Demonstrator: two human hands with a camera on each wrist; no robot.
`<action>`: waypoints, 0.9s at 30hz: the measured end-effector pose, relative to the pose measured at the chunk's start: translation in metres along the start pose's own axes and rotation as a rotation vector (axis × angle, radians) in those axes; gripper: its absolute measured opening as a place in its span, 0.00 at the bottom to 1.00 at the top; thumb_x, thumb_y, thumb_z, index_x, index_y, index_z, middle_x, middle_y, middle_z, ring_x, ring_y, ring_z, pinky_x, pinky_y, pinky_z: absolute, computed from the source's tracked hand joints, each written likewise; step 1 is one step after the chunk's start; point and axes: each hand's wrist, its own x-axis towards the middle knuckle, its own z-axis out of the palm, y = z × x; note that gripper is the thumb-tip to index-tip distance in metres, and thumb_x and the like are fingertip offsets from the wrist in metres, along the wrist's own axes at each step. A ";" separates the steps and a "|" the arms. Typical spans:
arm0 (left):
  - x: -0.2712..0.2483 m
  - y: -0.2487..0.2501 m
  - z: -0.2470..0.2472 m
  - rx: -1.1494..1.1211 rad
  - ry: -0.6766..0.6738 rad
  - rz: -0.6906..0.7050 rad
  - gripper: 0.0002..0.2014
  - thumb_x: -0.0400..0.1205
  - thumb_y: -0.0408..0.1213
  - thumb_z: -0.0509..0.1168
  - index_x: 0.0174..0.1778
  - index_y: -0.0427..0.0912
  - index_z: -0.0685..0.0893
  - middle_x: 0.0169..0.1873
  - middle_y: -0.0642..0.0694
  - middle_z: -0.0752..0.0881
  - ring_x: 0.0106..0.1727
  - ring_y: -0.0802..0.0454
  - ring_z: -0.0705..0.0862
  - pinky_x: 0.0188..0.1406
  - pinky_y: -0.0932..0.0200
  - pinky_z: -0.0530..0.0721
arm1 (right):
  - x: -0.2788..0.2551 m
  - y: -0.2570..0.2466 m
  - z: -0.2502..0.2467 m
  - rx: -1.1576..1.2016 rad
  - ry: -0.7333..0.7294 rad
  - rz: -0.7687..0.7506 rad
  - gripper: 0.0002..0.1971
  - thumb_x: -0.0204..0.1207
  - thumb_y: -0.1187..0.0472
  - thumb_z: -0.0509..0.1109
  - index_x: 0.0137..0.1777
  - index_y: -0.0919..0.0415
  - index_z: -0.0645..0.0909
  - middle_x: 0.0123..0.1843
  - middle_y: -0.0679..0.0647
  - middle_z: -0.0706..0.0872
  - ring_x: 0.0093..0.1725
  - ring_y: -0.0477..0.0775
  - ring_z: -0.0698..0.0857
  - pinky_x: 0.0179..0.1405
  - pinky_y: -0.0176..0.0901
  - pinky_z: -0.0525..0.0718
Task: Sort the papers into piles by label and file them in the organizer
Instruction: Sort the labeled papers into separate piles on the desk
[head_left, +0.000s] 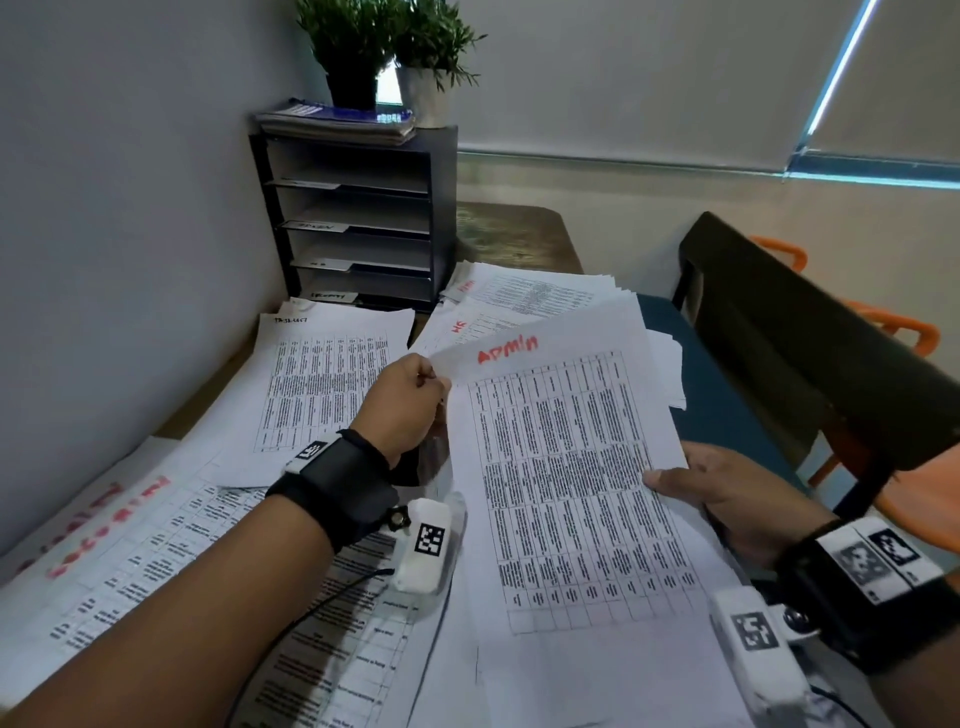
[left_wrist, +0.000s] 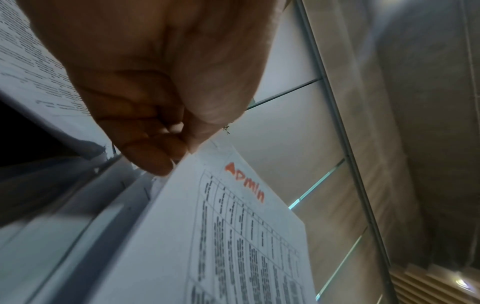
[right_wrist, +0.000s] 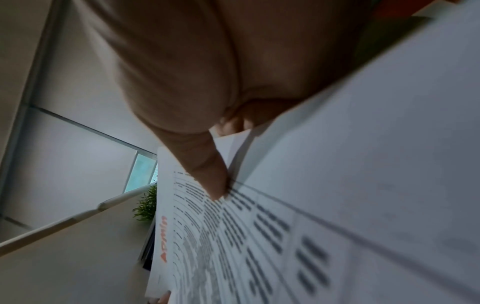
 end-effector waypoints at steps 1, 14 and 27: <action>0.001 0.001 -0.001 -0.044 0.019 -0.013 0.09 0.86 0.30 0.62 0.39 0.41 0.76 0.34 0.39 0.84 0.38 0.43 0.83 0.50 0.30 0.87 | 0.001 0.001 -0.001 -0.004 -0.006 0.009 0.14 0.82 0.69 0.64 0.66 0.67 0.82 0.60 0.65 0.91 0.59 0.68 0.90 0.67 0.66 0.81; 0.006 0.012 -0.024 -0.218 0.229 0.008 0.05 0.82 0.32 0.59 0.41 0.44 0.75 0.50 0.32 0.88 0.46 0.40 0.88 0.48 0.33 0.88 | 0.005 0.006 -0.001 -0.154 -0.096 -0.006 0.16 0.82 0.71 0.63 0.68 0.64 0.81 0.63 0.56 0.90 0.62 0.58 0.90 0.66 0.56 0.83; 0.015 -0.017 -0.043 1.052 -0.387 -0.052 0.41 0.69 0.60 0.77 0.78 0.56 0.70 0.73 0.42 0.70 0.72 0.37 0.74 0.70 0.40 0.78 | 0.014 0.010 -0.021 -0.418 0.022 0.096 0.14 0.82 0.71 0.64 0.61 0.60 0.86 0.57 0.53 0.93 0.57 0.60 0.91 0.73 0.69 0.75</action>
